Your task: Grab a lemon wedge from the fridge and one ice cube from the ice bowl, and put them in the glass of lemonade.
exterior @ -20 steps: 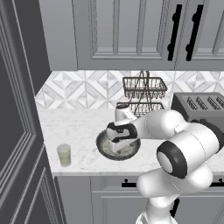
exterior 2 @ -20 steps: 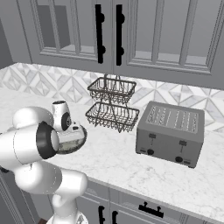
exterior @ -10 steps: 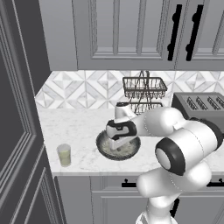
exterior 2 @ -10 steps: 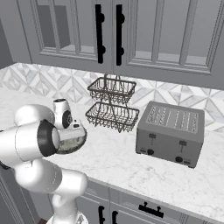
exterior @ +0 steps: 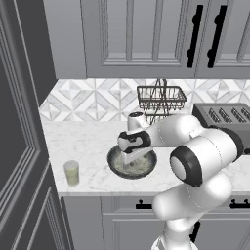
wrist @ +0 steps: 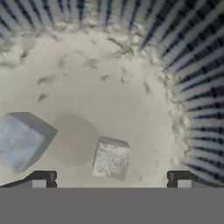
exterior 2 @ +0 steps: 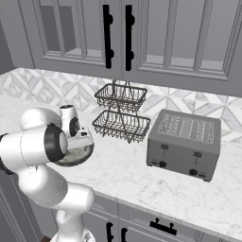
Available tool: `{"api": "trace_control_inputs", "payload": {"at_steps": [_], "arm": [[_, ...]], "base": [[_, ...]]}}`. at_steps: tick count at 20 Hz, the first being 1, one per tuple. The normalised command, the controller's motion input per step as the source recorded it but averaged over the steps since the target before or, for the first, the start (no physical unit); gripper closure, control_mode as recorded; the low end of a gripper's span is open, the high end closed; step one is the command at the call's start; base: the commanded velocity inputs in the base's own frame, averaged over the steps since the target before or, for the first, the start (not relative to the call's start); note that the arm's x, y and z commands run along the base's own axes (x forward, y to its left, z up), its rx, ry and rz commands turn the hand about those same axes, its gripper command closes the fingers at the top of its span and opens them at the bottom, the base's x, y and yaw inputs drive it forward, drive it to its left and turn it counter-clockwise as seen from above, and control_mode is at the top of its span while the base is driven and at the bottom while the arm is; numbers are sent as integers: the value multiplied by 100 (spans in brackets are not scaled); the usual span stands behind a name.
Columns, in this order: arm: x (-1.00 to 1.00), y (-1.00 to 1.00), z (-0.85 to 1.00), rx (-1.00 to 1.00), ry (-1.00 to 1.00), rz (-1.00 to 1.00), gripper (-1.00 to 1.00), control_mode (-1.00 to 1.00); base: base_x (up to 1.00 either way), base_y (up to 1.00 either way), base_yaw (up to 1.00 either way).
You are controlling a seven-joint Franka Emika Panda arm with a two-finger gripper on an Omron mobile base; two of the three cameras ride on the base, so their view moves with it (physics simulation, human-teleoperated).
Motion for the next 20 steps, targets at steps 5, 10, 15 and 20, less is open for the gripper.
{"api": "trace_control_inputs", "payload": {"at_steps": [5, 10, 15, 20], "arm": [[2, 0, -7, 0, 0, 0, -100, -100], [0, 0, -36, 0, 0, 0, -100, -100], [0, 0, -32, 0, 0, 0, -100, -100], [0, 0, -28, 0, 0, 0, -100, -100]], "base": [[0, 0, 0], [0, 0, 0], [0, 0, 0], [0, 0, 0]]}}
